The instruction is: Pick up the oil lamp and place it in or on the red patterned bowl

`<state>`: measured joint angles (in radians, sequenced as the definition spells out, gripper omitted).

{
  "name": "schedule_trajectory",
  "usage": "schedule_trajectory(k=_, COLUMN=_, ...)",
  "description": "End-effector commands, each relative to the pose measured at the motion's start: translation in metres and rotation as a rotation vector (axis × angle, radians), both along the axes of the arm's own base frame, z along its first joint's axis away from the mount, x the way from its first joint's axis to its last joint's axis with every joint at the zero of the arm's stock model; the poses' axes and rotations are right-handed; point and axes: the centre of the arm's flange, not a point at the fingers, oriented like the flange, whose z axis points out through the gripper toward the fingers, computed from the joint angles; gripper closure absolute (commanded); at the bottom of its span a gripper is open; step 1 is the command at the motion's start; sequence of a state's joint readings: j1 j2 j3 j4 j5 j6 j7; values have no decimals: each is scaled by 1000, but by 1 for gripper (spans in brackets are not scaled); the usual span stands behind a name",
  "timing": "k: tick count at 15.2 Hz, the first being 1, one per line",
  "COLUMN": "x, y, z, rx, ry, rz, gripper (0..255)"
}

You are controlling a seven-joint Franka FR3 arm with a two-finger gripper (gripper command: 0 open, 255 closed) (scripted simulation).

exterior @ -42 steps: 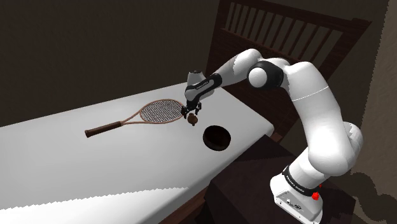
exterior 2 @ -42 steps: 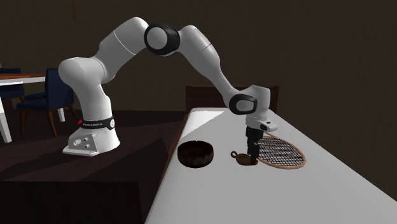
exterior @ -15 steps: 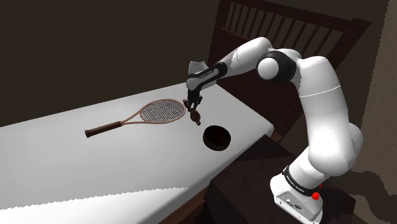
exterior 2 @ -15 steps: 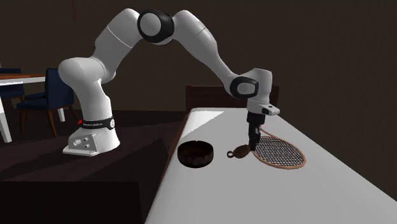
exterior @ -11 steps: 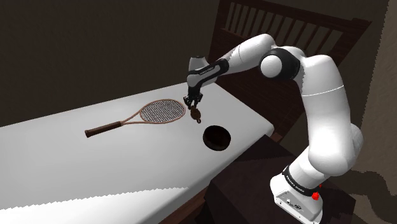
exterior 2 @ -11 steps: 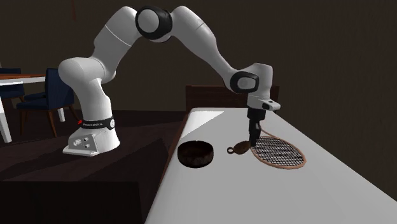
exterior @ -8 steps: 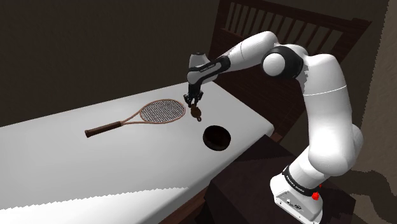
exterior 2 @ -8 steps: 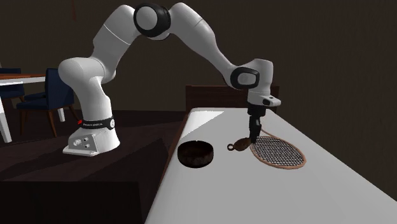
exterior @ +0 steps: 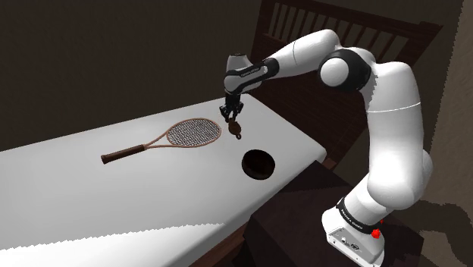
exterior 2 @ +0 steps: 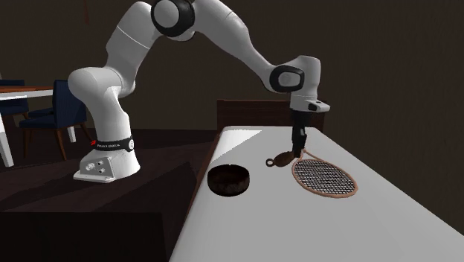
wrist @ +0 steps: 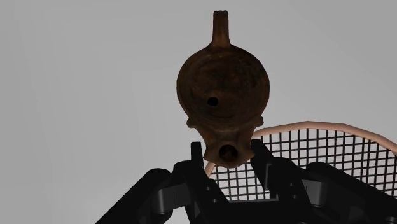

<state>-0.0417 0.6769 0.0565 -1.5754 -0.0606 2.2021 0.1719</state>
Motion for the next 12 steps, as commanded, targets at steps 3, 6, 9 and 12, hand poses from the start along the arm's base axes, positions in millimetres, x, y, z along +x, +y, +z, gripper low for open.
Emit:
schedule_trajectory(k=3, x=-39, y=0, z=5, rx=0, ry=0, rz=0, gripper=255)
schedule_trajectory(k=6, x=-79, y=0, z=5, rx=0, ry=0, rz=0, gripper=255)
schedule_trajectory(k=9, x=-119, y=0, z=6, rx=0, ry=0, rz=0, gripper=255)
schedule_trajectory(k=12, x=-158, y=0, z=6, rx=0, ry=0, rz=0, gripper=255)
